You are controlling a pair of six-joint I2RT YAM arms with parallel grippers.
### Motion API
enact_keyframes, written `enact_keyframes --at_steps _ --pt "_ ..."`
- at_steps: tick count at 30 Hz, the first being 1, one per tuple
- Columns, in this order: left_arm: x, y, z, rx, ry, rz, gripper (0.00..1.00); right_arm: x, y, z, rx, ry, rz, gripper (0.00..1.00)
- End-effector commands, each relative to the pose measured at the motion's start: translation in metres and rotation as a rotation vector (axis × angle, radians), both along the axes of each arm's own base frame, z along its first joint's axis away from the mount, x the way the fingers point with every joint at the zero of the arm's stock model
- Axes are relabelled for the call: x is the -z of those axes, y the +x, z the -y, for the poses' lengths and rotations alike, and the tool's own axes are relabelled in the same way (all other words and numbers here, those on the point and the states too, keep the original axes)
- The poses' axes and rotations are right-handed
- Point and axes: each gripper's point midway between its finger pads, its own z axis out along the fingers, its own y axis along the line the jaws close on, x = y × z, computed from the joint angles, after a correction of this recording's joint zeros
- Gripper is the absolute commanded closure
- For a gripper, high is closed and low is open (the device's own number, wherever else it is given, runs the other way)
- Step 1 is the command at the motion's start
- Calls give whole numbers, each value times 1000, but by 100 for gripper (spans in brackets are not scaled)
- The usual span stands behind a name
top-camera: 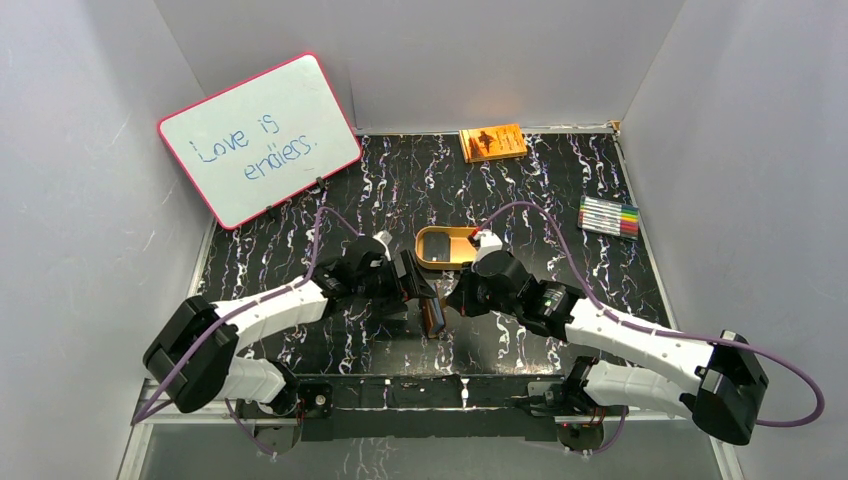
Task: Put the credit cards into the card holder
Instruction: Open the card holder at the center of the board.
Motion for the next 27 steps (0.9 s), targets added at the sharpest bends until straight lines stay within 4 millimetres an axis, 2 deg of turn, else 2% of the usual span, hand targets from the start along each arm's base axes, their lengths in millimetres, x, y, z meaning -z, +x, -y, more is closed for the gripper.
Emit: enact_keyframes --at_steps 1,6,11,16,21,27 --pt "-7 7 5 0 4 20 13 -30 7 -17 -38 81 63 100" --pt "8 5 -2 -7 52 4 19 -29 4 -18 -48 94 51 100" --pt "24 1 -9 -9 99 -17 31 -32 0 -19 -61 118 48 100" --pt "35 0 -16 -7 136 -13 38 -37 -5 -20 -80 149 47 100" --pt "51 -8 -31 -22 206 -44 53 -41 -5 -14 -61 154 60 100" --pt "64 -16 -45 -42 241 -50 71 -19 -1 7 25 45 23 100"
